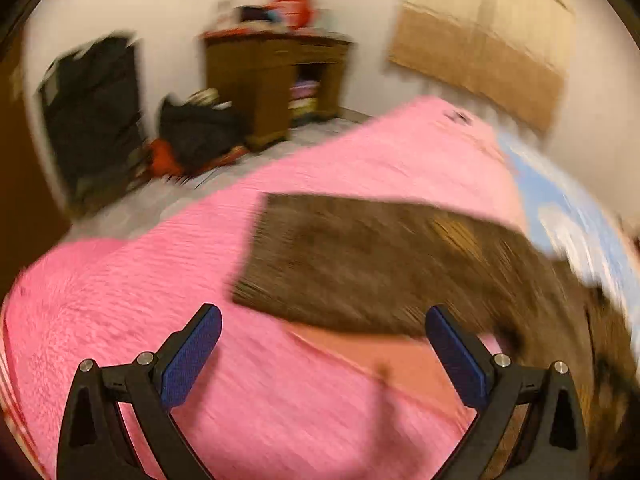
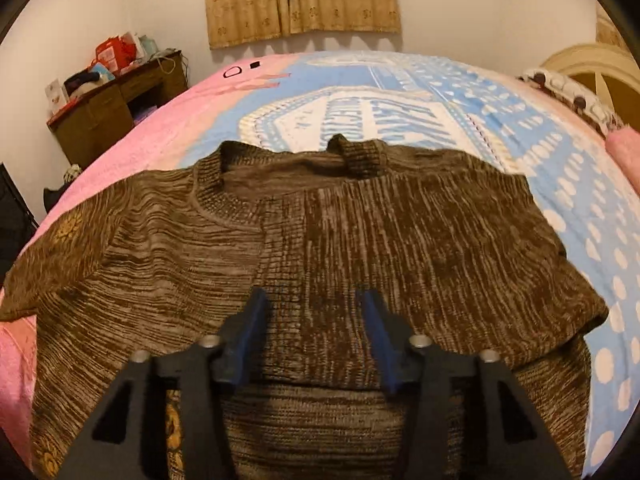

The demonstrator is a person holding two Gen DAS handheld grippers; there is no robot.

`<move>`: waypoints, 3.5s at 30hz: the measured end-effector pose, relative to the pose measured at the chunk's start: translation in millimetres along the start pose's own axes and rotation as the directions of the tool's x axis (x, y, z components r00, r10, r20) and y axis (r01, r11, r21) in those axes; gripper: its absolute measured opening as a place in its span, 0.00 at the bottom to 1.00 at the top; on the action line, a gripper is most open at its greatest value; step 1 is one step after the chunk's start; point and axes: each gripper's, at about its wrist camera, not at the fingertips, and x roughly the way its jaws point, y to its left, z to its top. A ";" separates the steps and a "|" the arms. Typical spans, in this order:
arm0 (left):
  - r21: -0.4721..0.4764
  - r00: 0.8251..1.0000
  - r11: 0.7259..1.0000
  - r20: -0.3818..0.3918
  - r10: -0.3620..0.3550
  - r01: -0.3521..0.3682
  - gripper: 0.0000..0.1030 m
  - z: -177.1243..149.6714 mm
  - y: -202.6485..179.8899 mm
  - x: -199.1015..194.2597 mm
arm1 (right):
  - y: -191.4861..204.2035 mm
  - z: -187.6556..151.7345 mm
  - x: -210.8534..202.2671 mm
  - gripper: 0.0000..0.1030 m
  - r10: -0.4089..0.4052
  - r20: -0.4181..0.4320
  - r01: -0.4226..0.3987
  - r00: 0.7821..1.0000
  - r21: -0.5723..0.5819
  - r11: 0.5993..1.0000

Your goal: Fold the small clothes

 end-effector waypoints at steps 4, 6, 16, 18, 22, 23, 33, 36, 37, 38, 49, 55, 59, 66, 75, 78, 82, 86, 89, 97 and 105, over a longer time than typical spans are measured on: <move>-0.095 0.998 0.995 -0.062 -0.020 0.014 0.99 20.0 20.7 31.0 | -0.6 1.0 4.7 0.59 0.001 -0.002 -0.001 1.000 -0.002 1.000; -0.106 0.995 0.993 -0.084 -0.055 0.046 0.99 21.7 17.7 41.4 | 4.4 2.8 7.9 0.61 -0.009 -0.007 0.009 1.000 -0.020 1.000; -0.103 0.997 0.994 -0.070 -0.040 0.032 0.48 16.8 10.0 50.3 | 4.7 4.4 11.6 0.65 0.000 -0.010 -0.001 1.000 -0.022 1.000; -0.138 0.996 0.990 -0.078 -0.032 0.021 0.21 17.5 18.7 51.3 | 5.4 4.4 12.0 0.66 0.000 -0.011 0.000 1.000 -0.024 1.000; -0.181 0.993 0.981 -0.083 -0.081 0.065 0.15 16.5 30.1 52.9 | 4.3 3.9 12.0 0.66 0.006 -0.008 -0.006 1.000 -0.018 1.000; -0.191 0.992 0.979 -0.084 -0.091 0.073 0.12 16.6 31.8 51.6 | 4.1 3.9 12.0 0.66 0.007 -0.008 -0.007 1.000 -0.017 1.000; -0.201 0.990 0.973 -0.065 -0.126 0.111 0.12 9.1 29.3 47.4 | 4.9 3.9 12.5 0.67 0.006 -0.007 -0.006 1.000 -0.015 1.000; -0.250 0.986 0.959 -0.067 -0.151 0.129 0.12 9.7 36.3 49.1 | 4.5 3.8 12.8 0.68 0.007 -0.007 -0.007 1.000 -0.014 1.000; -0.257 0.985 0.957 -0.068 -0.156 0.134 0.12 10.8 37.9 50.0 | 4.8 4.0 12.6 0.68 0.006 -0.007 -0.006 1.000 -0.014 1.000; -0.257 0.985 0.957 -0.069 -0.155 0.132 0.12 11.8 37.6 50.2 | 4.8 4.0 12.6 0.68 0.007 -0.007 -0.007 1.000 -0.015 1.000; -0.059 0.988 0.986 0.003 -0.153 0.153 0.07 51.7 -41.7 13.2 | -8.3 3.6 -19.7 0.68 0.027 0.125 -0.034 0.992 0.052 0.998; 0.200 0.949 0.934 0.045 -0.311 0.297 0.07 42.2 -167.1 -36.5 | -46.6 2.7 -55.8 0.68 0.013 0.164 -0.040 0.986 0.166 0.985; 0.347 0.913 0.852 -0.034 -0.407 0.392 0.07 -10.7 -250.5 -46.5 | -77.8 -6.8 -68.7 0.68 -0.021 0.162 -0.018 0.987 0.234 0.972; 0.506 0.910 0.759 -0.271 -0.313 0.411 0.08 -115.8 -329.6 -6.4 | -117.1 -33.0 -67.9 0.68 -0.006 0.099 -0.028 0.995 0.337 0.941; 0.433 0.878 0.764 -0.245 -0.411 0.478 0.43 -93.2 -239.5 -44.7 | -112.1 -30.8 -73.2 0.73 0.075 0.101 -0.106 0.992 0.347 0.932; 0.365 0.905 0.828 -0.186 -0.382 0.425 0.63 -84.2 -201.2 -43.8 | -90.7 -13.7 -69.6 0.85 0.140 0.106 -0.166 0.985 0.302 0.939; 0.285 0.907 0.864 -0.202 -0.369 0.415 0.63 -83.8 -166.7 -29.9 | -60.0 3.9 -43.0 0.85 0.211 0.042 -0.214 0.977 0.294 0.931; 0.286 0.922 0.881 -0.208 -0.326 0.376 0.63 -91.1 -158.3 -15.3 | -35.6 2.2 -5.3 0.85 0.284 -0.050 -0.252 0.957 0.338 0.907; 0.296 0.927 0.881 -0.190 -0.323 0.368 0.63 -100.4 -161.0 -8.1 | -13.5 7.9 4.8 0.82 0.201 -0.041 -0.185 0.979 0.249 0.951; 0.298 0.917 0.867 -0.153 -0.370 0.399 0.70 -107.2 -151.9 -11.1 | 1.5 35.9 13.9 0.13 0.120 -0.071 -0.114 0.990 0.088 0.990; 0.342 0.928 0.862 -0.140 -0.346 0.373 0.75 -111.7 -159.2 -13.2 | -0.2 77.0 10.7 0.12 -0.023 0.089 0.038 0.996 -0.164 0.986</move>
